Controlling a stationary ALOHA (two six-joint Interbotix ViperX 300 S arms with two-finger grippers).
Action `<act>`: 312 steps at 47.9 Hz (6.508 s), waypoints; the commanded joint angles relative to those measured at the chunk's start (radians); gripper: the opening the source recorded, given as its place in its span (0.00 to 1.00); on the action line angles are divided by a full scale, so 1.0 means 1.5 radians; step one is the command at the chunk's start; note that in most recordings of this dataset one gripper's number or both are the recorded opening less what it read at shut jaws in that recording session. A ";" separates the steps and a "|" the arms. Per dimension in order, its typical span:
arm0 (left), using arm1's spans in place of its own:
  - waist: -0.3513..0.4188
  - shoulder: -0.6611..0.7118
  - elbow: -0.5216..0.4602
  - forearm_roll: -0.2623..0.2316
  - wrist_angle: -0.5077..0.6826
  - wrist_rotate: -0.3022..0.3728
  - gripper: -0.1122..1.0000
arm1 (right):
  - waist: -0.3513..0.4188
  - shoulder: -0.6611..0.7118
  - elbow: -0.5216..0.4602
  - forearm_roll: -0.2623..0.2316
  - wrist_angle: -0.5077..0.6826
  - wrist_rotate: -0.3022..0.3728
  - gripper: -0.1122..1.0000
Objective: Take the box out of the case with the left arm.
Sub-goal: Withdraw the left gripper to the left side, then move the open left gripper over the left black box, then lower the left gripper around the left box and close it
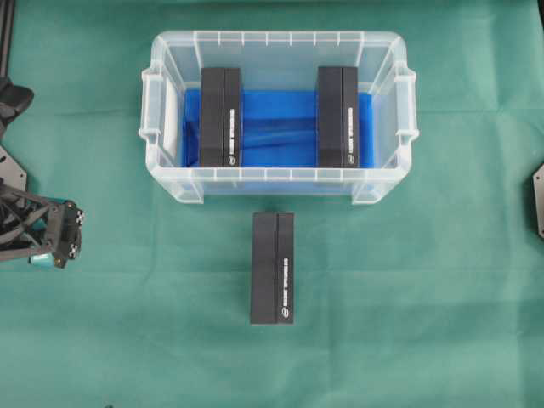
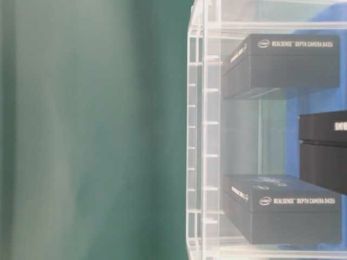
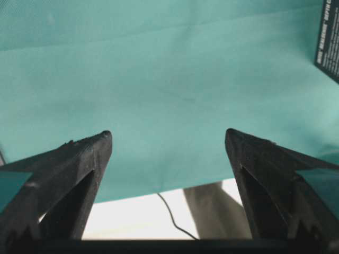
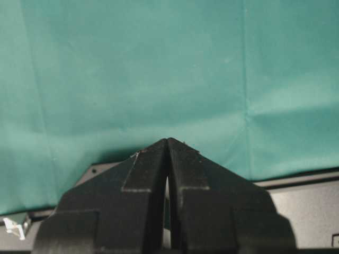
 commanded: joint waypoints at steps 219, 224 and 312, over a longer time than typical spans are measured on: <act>0.383 0.365 -0.346 -0.032 -0.001 0.398 0.92 | -0.001 0.000 0.009 0.000 0.013 0.000 0.10; 0.383 0.366 -0.344 -0.031 -0.006 0.398 0.92 | -0.001 -0.001 0.009 0.000 0.013 0.000 0.10; 0.408 0.449 -0.182 -0.032 -0.231 0.411 0.92 | -0.001 -0.001 0.009 0.011 0.012 0.001 0.10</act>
